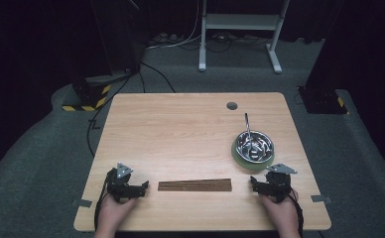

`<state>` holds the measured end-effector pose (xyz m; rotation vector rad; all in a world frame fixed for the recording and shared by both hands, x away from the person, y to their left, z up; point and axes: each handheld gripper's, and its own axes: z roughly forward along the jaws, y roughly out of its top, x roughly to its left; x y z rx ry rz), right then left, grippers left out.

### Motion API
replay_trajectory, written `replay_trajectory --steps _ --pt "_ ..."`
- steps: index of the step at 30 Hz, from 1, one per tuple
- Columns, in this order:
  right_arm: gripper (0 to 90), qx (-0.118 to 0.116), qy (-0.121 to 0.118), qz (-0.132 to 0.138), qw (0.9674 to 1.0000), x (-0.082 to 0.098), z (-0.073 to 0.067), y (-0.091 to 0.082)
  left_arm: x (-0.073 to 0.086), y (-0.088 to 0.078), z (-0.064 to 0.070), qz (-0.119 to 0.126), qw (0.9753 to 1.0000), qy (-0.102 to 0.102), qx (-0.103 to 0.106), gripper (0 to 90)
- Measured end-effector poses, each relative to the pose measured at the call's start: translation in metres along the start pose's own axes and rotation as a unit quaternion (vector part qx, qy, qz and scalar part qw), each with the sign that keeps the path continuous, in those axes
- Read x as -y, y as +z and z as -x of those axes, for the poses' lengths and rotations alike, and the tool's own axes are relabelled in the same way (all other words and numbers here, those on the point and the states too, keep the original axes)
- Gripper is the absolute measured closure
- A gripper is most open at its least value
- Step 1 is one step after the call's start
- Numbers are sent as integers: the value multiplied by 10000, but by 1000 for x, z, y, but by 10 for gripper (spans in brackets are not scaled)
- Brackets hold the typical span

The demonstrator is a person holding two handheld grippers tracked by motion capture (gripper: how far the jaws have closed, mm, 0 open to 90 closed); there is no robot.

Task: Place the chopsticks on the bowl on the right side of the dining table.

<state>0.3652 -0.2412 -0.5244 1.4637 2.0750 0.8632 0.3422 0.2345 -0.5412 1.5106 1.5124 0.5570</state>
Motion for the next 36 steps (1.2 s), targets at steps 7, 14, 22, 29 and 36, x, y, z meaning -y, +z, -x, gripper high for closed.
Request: replay_trajectory --steps 7,14,22,29,36 --pt "134 -7 -19 2 10000 0 0 0 0 0 0 -7 10000 8 -9 2" --pt "190 -47 -71 37 10000 0 1 -1 0 0 0 -1 10000 3 -7 3" --pt "331 -321 -329 98 9989 2 -1 -5 0 0 0 -3 10000 -9 -80 5" --pt "430 -678 -676 55 9954 -9 -16 -11 0 1 2 99 9998 -134 -110 6" --pt "514 -1093 -916 92 9897 -24 -35 -14 0 1 2 93 9998 -151 -101 4"
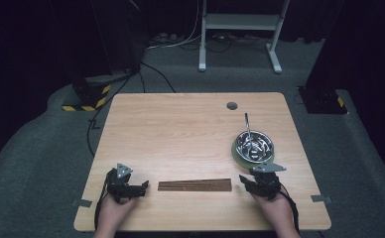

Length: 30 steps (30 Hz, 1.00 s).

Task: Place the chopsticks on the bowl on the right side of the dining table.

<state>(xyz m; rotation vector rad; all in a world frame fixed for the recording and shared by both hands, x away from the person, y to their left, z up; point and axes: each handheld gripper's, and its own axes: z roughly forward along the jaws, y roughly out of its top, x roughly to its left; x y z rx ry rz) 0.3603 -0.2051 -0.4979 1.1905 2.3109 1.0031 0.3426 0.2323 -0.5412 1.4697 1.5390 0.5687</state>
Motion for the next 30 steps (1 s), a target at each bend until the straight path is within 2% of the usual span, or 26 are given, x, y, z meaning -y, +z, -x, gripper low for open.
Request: replay_trajectory --steps 4,6,7,8,11,12,14,19,20,21,24,30 --pt "560 -381 -213 -82 9990 -21 -20 7 0 0 0 -1 10000 -1 0 4" --pt "560 -483 -337 -66 9982 -29 -30 12 0 -1 -1 -55 10000 62 -4 4" --pt "560 -483 -337 -66 9982 -29 -30 12 0 -1 -1 -70 9999 80 -3 4" --pt "567 -586 -441 -89 9973 -38 -40 18 0 -1 -1 -68 9999 78 -4 4" --pt "626 -656 -661 -95 9956 -48 -55 27 0 -1 -1 -59 9999 81 -13 5" --pt "626 -656 -661 -95 9956 -48 -55 27 0 -1 -1 -59 9999 81 -13 5" --pt "652 -786 -769 -164 9938 -56 -65 37 0 0 0 -38 10000 60 -3 6" --pt "679 -855 -953 -311 9913 -61 -78 51 0 -1 0 -31 10000 80 10 10" --pt "690 -873 -1085 -374 9895 -62 -83 56 0 0 0 10 10000 40 14 11" --pt "690 -873 -1085 -374 9895 -62 -83 56 0 0 0 10 10000 40 14 11" --pt "697 -921 -1221 -529 9868 -61 -91 64 0 -1 0 -28 10000 74 9 11" --pt "697 -837 -1300 -570 9863 -59 -97 69 0 0 0 -9 10000 60 16 11"
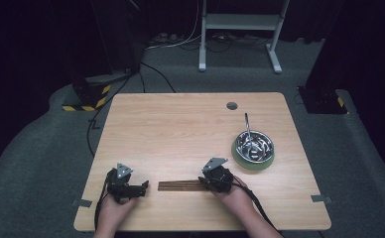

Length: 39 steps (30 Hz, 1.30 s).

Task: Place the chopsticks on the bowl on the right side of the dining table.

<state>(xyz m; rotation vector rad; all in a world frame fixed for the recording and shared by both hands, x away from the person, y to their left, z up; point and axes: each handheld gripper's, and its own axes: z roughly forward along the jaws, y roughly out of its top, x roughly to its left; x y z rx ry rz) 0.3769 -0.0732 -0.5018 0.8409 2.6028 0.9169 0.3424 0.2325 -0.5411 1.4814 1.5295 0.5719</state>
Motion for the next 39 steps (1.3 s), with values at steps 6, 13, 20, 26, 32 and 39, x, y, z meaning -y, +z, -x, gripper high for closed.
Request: replay_trajectory --steps 6,13,20,26,32,39 --pt "696 -43 -28 -7 10000 0 -1 3 0 -1 0 -36 10000 25 8 13" --pt "695 1 -9 -31 10000 -1 1 5 0 -1 0 -32 10000 16 14 14" --pt "693 36 -30 -61 10000 -1 2 7 0 -1 0 -32 10000 16 14 14" --pt "713 101 -35 -79 9999 -2 5 11 0 0 0 -30 10000 14 14 14" --pt "718 122 -38 -60 9999 -3 10 13 0 0 0 4 10000 -15 18 14" --pt "733 180 -79 -84 9998 -5 21 14 0 0 0 3 10000 -13 19 14"
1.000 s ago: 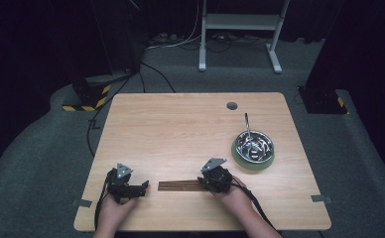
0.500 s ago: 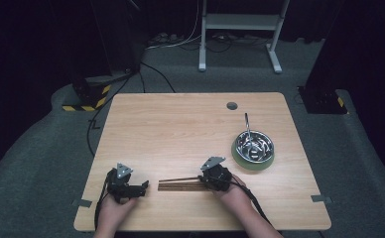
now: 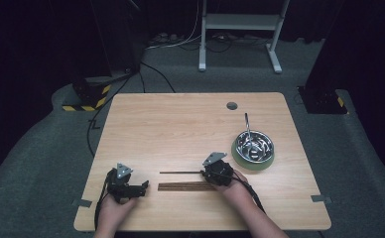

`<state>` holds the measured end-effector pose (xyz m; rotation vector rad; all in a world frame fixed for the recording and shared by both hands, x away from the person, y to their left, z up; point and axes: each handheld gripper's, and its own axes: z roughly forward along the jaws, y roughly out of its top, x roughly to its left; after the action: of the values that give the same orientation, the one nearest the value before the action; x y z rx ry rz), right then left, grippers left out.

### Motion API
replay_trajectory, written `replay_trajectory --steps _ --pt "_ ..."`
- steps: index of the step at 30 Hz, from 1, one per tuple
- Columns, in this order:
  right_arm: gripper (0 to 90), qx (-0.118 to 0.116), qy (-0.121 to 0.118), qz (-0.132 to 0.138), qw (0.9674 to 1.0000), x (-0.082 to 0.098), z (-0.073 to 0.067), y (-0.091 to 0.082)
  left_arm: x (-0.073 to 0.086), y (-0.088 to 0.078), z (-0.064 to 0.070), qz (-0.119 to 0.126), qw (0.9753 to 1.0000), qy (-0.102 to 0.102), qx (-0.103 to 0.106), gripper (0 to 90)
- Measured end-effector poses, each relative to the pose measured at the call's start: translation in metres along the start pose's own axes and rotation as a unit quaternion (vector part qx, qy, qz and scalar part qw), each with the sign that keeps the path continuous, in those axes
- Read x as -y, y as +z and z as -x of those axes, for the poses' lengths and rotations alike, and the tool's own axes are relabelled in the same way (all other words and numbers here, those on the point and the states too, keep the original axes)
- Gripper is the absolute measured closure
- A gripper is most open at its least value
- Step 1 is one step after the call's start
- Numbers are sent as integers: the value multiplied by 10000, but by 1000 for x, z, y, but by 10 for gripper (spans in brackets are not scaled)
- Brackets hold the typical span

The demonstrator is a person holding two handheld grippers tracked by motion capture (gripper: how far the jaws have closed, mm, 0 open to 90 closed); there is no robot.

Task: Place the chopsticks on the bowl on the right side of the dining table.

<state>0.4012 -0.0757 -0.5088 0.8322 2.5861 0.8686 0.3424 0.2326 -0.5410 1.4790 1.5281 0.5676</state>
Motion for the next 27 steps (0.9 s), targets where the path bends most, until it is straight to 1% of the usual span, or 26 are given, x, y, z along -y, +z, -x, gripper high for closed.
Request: replay_trajectory --steps 1,2,3,4,5,6,7,9,10,12,14,15,16,17,18,22,23,27 --pt "739 -12 -2 -8 10000 0 1 0 0 0 0 -34 10000 30 -5 14" --pt "746 -57 4 -9 10000 0 2 0 0 0 0 -25 10000 18 -4 14" --pt "746 -57 4 -9 10000 0 2 0 0 0 0 -25 10000 18 -4 14" --pt "753 -1 -20 2 10000 -1 3 1 0 0 0 4 10000 -6 0 14" --pt "766 -103 -18 11 9999 -1 6 2 0 0 0 -23 10000 15 -4 14" --pt "770 -56 -6 20 10000 -1 6 2 0 0 0 -22 10000 14 -3 14" --pt "774 -99 3 15 9999 -1 7 2 0 0 0 16 10000 -19 2 14" --pt "779 -94 -13 21 10000 -1 9 2 0 0 0 -25 10000 18 -2 14" --pt "782 -73 -3 26 10000 -1 9 2 0 0 0 18 10000 -20 3 14" --pt "782 -127 2 19 9999 -1 11 2 0 0 0 2 10000 -4 0 14" --pt "782 -121 2 16 9999 -1 11 2 0 0 0 -32 10000 25 -4 14" --pt "783 -112 3 28 9999 -1 12 2 0 0 0 0 10000 -2 0 14" --pt "782 -167 -33 21 9999 -1 13 3 0 0 0 -24 10000 15 -4 14" --pt "782 -167 -33 21 9999 -1 13 3 0 0 0 -2 10000 1 0 14" --pt "782 -224 -62 16 9997 -3 12 4 0 0 0 22 10000 -27 3 15" --pt "786 -279 -148 20 9995 -6 11 6 0 1 1 49 10000 -83 -3 16" --pt "787 -342 -110 36 9993 -8 11 8 0 1 1 47 10000 -78 -2 16" --pt "788 -394 -90 56 9992 -9 12 9 0 0 1 27 10000 -64 -8 16"
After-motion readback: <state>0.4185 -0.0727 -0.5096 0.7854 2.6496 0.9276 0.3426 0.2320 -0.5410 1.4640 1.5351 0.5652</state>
